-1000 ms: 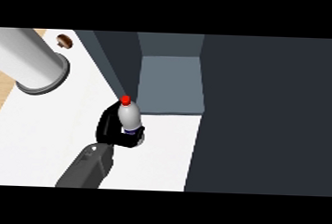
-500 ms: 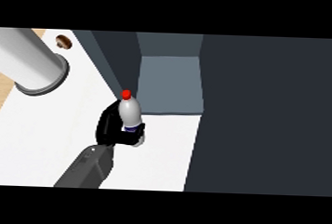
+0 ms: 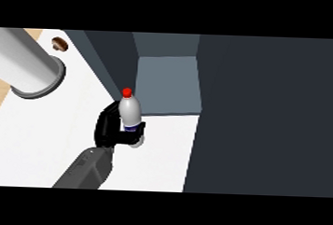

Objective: Pick up the bottled water, place it into the cabinet and close the cabinet

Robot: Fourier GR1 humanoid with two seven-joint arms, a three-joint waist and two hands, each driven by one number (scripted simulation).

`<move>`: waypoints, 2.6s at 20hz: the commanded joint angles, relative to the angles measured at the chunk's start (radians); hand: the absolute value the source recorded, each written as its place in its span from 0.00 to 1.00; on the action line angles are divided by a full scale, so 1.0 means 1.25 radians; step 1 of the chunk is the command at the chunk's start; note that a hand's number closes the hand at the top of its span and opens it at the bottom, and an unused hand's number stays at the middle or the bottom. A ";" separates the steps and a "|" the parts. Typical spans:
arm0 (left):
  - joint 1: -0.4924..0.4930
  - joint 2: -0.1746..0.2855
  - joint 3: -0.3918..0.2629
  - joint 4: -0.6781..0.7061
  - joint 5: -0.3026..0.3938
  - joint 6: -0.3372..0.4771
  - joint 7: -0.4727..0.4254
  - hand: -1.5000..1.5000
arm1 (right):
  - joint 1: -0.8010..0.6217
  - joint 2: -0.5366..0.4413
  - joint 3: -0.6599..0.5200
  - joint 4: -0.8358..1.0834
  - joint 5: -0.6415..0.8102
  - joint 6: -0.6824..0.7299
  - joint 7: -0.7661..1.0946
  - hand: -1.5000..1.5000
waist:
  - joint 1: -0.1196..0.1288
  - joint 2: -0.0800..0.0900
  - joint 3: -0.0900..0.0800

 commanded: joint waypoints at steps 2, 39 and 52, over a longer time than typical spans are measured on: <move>-0.199 -0.062 -0.065 -0.070 -0.002 0.074 0.082 1.00 | 0.012 -0.001 -0.019 0.025 -0.068 0.033 -0.012 0.00 | -0.049 -0.001 -0.002; -0.169 -0.023 -0.033 -0.056 0.054 0.379 0.068 1.00 | -0.063 -0.113 -0.157 0.158 -0.272 0.138 -0.019 0.00 | -0.108 0.031 -0.007; -0.153 0.008 -0.031 -0.069 0.067 0.404 0.035 0.00 | -0.081 -0.129 -0.155 0.170 -0.290 0.165 -0.022 0.00 | -0.138 0.033 -0.007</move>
